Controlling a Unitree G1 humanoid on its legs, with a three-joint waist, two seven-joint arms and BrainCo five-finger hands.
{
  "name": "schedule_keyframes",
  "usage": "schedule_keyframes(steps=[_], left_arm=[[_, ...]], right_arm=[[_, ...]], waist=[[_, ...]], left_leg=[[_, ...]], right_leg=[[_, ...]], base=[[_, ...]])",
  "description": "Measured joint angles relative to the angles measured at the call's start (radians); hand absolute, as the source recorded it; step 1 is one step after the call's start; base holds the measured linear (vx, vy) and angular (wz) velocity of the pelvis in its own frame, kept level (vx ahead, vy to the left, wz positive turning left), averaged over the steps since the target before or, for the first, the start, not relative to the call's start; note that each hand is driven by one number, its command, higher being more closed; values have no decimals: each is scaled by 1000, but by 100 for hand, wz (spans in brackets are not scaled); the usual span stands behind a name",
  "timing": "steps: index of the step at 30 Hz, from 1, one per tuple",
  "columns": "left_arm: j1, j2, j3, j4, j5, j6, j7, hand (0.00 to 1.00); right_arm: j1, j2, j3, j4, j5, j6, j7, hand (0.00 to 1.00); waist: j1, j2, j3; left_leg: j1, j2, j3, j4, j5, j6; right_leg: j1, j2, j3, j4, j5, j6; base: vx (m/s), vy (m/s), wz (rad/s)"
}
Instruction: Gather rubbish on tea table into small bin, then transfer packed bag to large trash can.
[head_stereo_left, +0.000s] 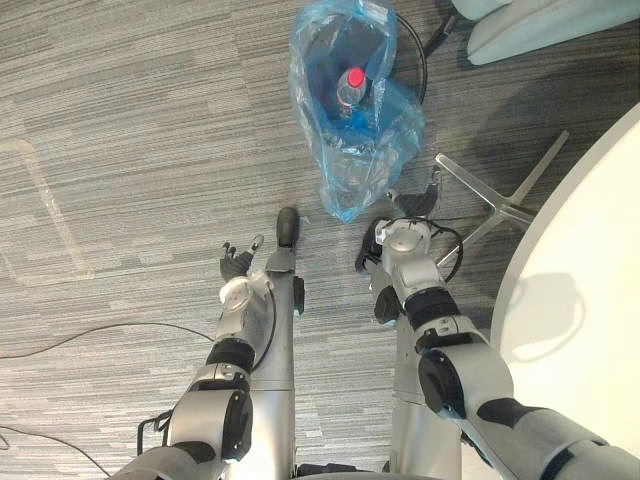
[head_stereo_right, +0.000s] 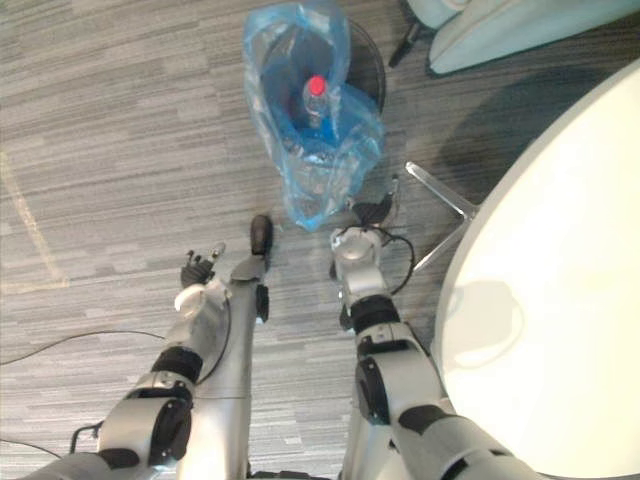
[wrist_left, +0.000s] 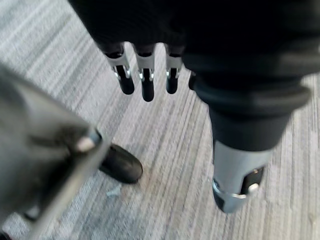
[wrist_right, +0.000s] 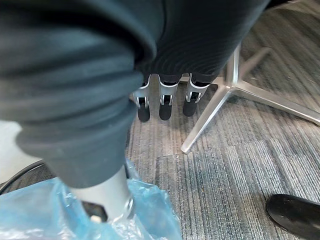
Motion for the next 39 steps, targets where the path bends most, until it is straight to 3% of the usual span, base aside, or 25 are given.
schedule_keyframes(steps=[10, 16, 17, 22, 26, 31, 39], left_arm=[[-63, -5, 30, 16, -25, 0, 1, 0], [-91, -16, 35, 18, -44, 0, 1, 0], [-94, -17, 35, 17, -45, 0, 1, 0], [-111, -30, 35, 17, -60, 0, 1, 0], [-112, -35, 34, 14, -63, 0, 0, 0], [-112, -34, 34, -1, -74, 1, 0, 0], [-121, -35, 27, -1, -81, 3, 0, 0]], right_arm=[[-119, 34, -141, 88, 206, -31, 32, 0], [-185, 30, -198, 88, 344, -74, 44, 0], [-190, 29, -201, 88, 348, -76, 45, 100], [-205, 28, -212, 89, 384, -82, 53, 100], [-206, 31, -204, 85, 519, -130, 78, 100], [-205, 31, -192, 81, 600, -170, 96, 100], [-191, 31, -179, 37, 619, -190, 113, 100]], waist=[[4, 0, 0], [10, 0, 0], [12, 0, 0], [22, 2, 1], [28, 2, 1], [34, 2, 1], [37, 2, 0]], left_leg=[[-64, -4, -14, 25, -1, 1], [-86, -6, -16, 35, -4, 5], [-90, -8, -16, 36, -5, 6], [-100, -13, -21, 51, -6, 7], [-104, -18, -26, 69, -13, 7], [-115, -17, -27, 81, -14, 6], [-115, -5, -18, 105, -21, 7]], right_leg=[[-53, -4, -12, 22, 3, 3], [-75, -7, -12, 31, -1, 5], [-80, -10, -12, 33, -1, 5], [-89, -16, -14, 56, -4, 7], [-92, -20, -15, 69, -12, 6], [-101, -19, -15, 76, -12, 5], [-98, -11, -9, 81, -10, 5]], base=[[-8, -40, 1], [-11, -54, 1], [-15, -38, 4], [-19, -47, 3], [-26, -51, 1], [-18, -42, -2], [-19, -51, -6]])
